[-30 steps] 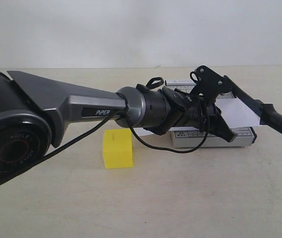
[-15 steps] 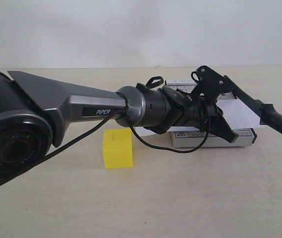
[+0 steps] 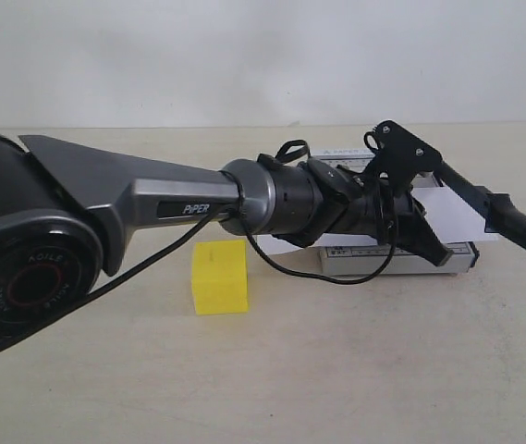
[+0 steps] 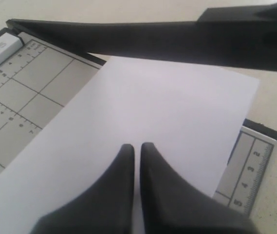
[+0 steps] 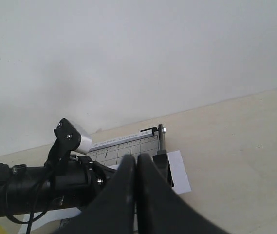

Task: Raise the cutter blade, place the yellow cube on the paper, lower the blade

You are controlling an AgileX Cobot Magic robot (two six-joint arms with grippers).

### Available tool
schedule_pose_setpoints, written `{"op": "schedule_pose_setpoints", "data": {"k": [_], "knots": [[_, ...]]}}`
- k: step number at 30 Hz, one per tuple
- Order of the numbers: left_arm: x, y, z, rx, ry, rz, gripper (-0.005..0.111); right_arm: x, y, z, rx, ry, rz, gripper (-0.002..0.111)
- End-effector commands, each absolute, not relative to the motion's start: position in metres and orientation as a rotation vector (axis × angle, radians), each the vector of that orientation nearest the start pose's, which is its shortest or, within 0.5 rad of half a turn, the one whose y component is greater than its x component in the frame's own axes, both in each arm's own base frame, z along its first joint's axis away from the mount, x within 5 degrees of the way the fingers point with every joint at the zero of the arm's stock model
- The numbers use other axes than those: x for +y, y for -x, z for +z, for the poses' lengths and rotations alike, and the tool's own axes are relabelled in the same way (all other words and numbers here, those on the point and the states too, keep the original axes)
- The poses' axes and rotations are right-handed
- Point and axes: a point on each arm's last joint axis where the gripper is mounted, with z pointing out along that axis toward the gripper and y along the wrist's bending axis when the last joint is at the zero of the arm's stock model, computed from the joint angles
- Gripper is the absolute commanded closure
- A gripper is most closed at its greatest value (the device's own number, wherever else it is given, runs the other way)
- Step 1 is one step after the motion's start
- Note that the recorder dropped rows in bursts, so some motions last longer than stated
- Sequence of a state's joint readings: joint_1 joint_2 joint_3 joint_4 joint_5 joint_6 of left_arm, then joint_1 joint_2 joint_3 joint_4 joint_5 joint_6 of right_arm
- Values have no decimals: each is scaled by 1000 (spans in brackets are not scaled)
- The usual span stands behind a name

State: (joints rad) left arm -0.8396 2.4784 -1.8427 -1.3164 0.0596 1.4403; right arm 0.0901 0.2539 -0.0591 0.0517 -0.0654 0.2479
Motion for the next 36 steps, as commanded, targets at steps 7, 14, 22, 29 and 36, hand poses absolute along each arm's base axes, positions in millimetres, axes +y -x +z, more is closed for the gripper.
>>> {"op": "schedule_pose_setpoints", "data": {"k": [7,14,22,29,36], "knots": [[-417,-359,106,1905,-1040,-490,72,7,-78,223,1601,-166,298,108],[-417,-359,125,1886,-1004,-513,51,7,-78,223,1601,-166,298,108],[-408,-353,196,1865,-814,-634,51,7,-78,223,1601,-166,298,108],[-353,-326,226,1901,-703,-452,51,7,-78,223,1601,-166,298,108],[-248,-292,229,2078,-344,114,51,6,-74,226,1556,-162,302,108]]}}
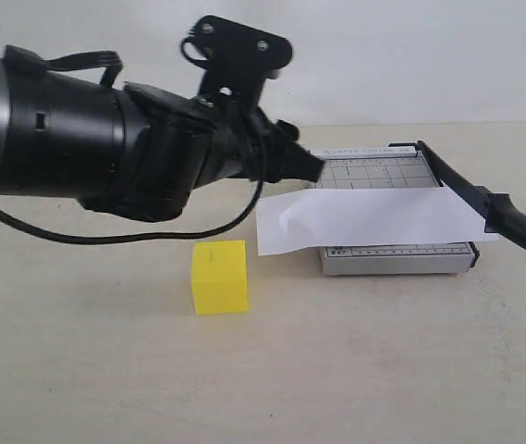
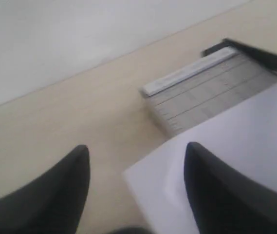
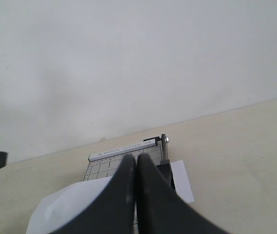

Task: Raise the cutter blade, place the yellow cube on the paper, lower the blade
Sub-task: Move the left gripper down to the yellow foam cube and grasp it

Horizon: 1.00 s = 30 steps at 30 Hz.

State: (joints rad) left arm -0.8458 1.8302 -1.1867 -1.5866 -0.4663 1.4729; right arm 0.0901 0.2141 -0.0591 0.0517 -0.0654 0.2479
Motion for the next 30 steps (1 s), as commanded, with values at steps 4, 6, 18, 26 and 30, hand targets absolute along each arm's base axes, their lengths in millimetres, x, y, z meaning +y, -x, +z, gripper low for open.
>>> {"op": "schedule_pose_setpoints", "data": {"k": [4,6,18,26,30], "knots": [[-259,-289,215,2127,-367,-32,51,6,-74,226,1556,-162,302,108],[-263,-290,204,2160,-346,-67,51,6,-74,226,1556,-162,302,108],[-258,-297,166,2230,-83,14,29,6,-74,226,1556,-162,302,108],[-256,-298,152,2246,-50,54,29,6,-74,226,1556,-162,302,108],[-258,-298,140,2272,-15,31,29,6,-74,226,1556,-162,302,108]]}}
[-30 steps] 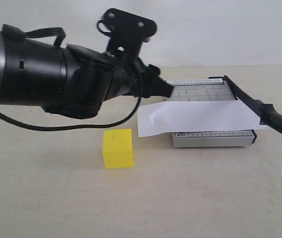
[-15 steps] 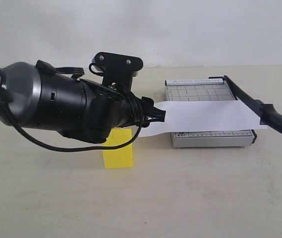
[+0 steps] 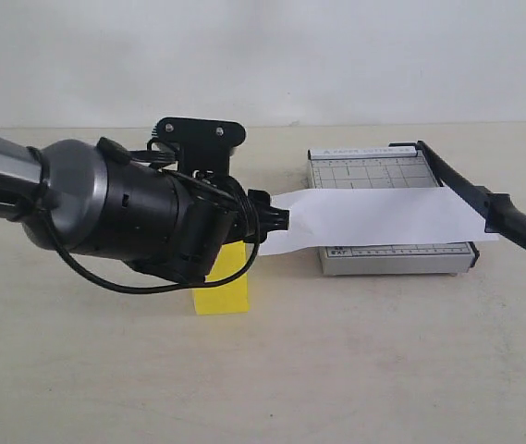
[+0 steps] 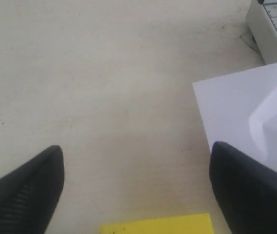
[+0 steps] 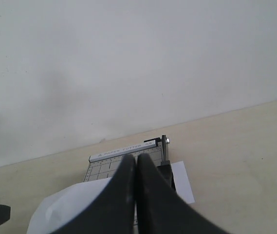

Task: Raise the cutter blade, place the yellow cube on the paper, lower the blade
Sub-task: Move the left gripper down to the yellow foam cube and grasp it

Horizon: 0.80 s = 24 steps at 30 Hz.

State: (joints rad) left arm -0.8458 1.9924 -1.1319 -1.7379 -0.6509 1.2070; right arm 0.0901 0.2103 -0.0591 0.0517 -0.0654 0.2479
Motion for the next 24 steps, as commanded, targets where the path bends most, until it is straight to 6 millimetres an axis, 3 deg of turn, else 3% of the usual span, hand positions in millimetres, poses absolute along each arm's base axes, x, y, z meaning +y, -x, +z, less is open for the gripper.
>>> {"op": "schedule_pose_setpoints", "data": {"k": [1,10,24], "knots": [[-259,-298,139,2276,-18,32,29,6,-74,226,1556,-162,302,108],[-259,-298,120,2309,-39,72,29,7,-74,226,1558,-159,300,108],[-264,-297,113,2345,-22,-6,29,7,-74,226,1558,-159,300,108]]}}
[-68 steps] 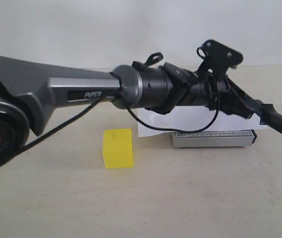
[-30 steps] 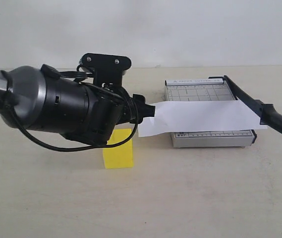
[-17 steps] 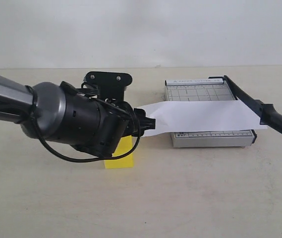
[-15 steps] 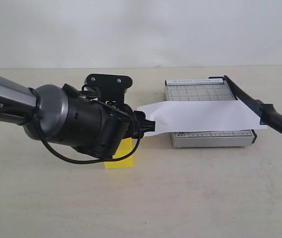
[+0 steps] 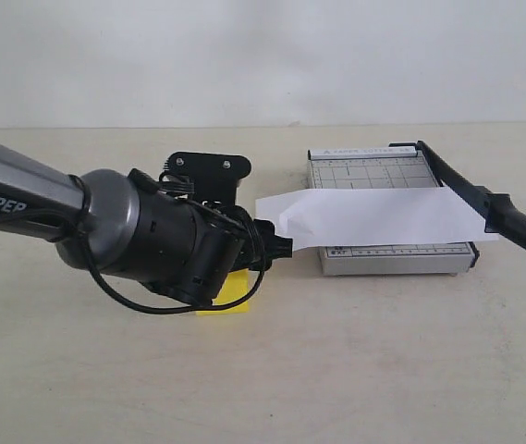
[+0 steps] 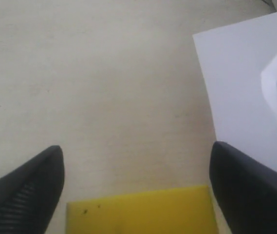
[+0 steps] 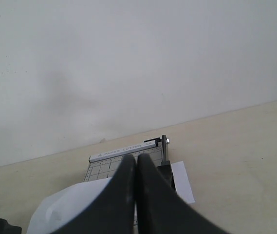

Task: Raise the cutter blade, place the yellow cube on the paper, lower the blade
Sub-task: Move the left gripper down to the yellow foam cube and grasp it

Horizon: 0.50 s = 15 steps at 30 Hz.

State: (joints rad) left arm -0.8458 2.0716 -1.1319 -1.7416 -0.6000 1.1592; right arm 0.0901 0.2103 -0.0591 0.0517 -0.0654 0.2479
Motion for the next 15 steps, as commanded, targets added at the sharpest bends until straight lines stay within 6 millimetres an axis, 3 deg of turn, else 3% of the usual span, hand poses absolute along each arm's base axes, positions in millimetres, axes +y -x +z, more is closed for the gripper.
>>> {"op": "schedule_pose_setpoints", "data": {"k": [1,15], "knots": [[-264,-297,113,2345,-18,-7,29,7,-74,226,1558,-159,300,108],[-258,-288,96,2404,-59,4,30,7,-74,226,1558,-159,300,108]]}}
